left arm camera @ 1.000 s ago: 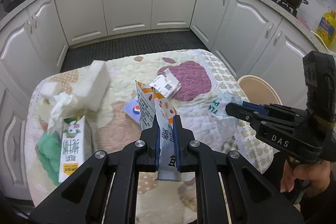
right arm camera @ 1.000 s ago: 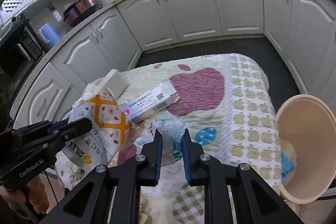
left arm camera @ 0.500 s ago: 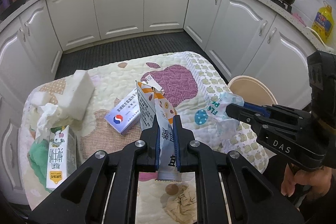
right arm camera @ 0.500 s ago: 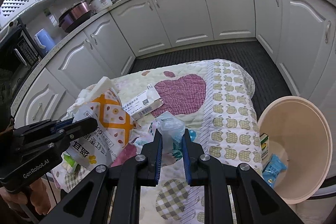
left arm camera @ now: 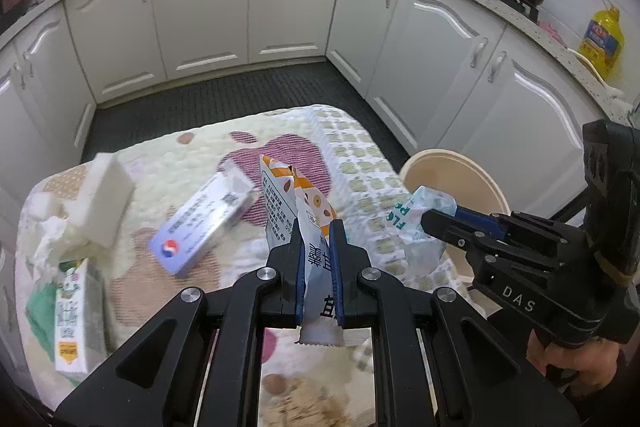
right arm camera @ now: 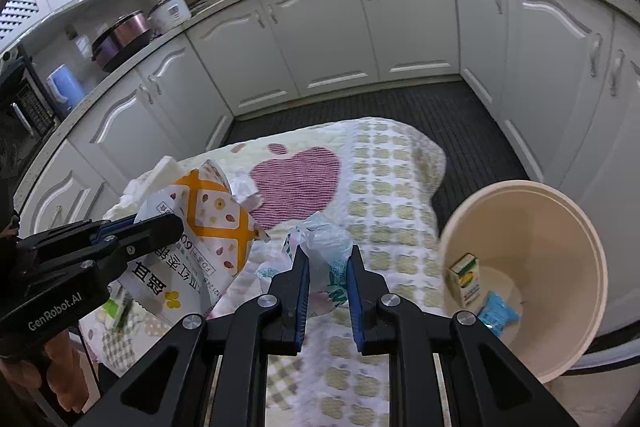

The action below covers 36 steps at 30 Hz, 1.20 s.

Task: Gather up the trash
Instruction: 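Carry both wrappers over the beige bucket with both tools, then open both tools to drop the wrappers into the bucket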

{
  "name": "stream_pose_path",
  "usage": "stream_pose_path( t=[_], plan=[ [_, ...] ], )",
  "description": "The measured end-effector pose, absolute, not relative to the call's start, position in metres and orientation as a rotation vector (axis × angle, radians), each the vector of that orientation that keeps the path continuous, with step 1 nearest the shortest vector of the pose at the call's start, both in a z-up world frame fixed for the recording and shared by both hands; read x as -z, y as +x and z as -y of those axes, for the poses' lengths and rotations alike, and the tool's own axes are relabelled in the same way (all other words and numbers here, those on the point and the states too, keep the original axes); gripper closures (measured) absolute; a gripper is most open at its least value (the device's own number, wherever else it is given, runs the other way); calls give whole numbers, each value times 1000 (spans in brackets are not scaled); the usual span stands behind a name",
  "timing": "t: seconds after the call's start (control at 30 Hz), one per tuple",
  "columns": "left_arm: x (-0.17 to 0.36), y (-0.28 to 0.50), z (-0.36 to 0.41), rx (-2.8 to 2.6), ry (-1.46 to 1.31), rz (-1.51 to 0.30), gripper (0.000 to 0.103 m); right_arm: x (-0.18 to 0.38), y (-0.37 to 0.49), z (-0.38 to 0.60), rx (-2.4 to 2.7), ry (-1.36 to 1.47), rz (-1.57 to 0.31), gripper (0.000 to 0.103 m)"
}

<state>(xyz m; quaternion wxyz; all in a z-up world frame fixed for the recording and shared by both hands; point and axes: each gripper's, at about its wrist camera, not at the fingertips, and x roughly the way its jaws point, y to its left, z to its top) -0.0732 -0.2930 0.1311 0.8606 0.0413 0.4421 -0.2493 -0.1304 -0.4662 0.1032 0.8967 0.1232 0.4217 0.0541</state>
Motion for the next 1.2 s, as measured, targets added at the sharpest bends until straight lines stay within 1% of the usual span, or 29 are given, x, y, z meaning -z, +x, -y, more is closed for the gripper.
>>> stream_pose_path(
  t=[0.67,0.93,1.2],
  plan=[
    [-123,-59,407,666,98,-959,95,-84,-153,571,125,258,-885,86],
    [-89,-54,460,696,109,-1023,95,-56,-156,616,214,272,-939,86],
    [-51,-54,493,684,123,-1084,95,-23,-149,641,254,276,-1006,86]
  ],
)
